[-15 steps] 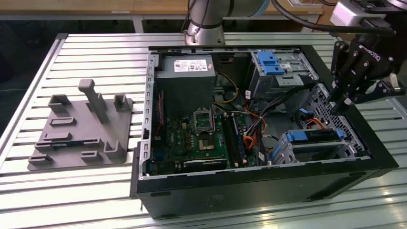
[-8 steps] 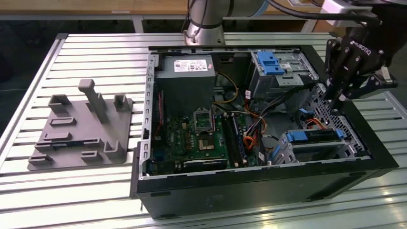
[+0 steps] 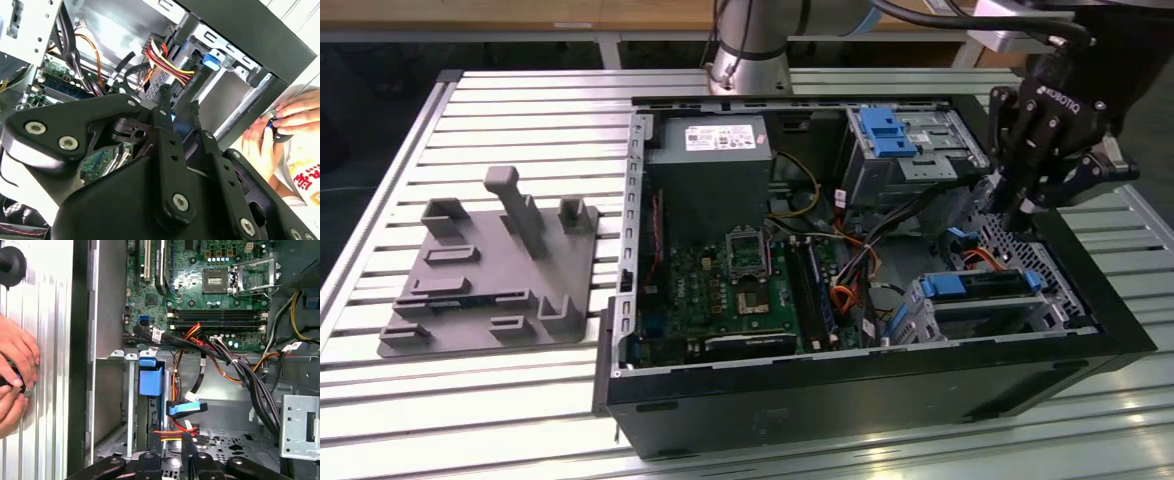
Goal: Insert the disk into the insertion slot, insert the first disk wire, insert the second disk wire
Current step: 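Insert the second disk wire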
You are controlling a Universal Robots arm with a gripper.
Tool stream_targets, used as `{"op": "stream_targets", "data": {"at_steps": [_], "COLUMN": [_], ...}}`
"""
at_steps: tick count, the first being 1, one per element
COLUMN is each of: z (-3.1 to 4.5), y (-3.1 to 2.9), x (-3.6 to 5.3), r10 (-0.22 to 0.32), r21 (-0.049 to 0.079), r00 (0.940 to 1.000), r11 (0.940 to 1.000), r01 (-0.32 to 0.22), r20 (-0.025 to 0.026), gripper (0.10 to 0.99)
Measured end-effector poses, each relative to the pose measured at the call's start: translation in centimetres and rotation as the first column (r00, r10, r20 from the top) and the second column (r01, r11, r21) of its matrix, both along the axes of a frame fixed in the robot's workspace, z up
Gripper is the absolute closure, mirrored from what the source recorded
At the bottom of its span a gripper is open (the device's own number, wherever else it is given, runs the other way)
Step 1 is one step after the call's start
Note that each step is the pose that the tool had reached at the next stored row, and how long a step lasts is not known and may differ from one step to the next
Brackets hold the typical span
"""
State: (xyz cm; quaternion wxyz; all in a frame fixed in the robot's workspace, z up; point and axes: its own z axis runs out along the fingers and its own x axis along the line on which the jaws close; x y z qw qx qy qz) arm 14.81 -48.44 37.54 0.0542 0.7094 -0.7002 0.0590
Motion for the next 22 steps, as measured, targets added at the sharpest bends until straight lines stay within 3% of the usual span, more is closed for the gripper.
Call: {"op": "stream_targets", "data": {"at_steps": [4,7,12,14,22], "z": [-0.17,-0.19,-0.32,-0.60,-1.29], "y": [0.15,0.16,0.18,0.18,0.18], "x": [-0.16,-0.37,-1.44,-2.35,-2.60], "r10": [0.015,0.026,0.030,0.030,0.030], "r21": [0.000,0.000,-0.007,-0.027,-0.074], "r00": [0.9999,0.9997,0.9995,0.9995,0.9995], "r11": [0.9999,0.9997,0.9995,0.9992,0.9968], "r01": [-0.015,-0.026,-0.030,-0.030,-0.030], "r20": [0.0035,0.0036,0.0035,0.0029,0.0015], "gripper": [0.773,0.651,0.651,0.651,0.651]}}
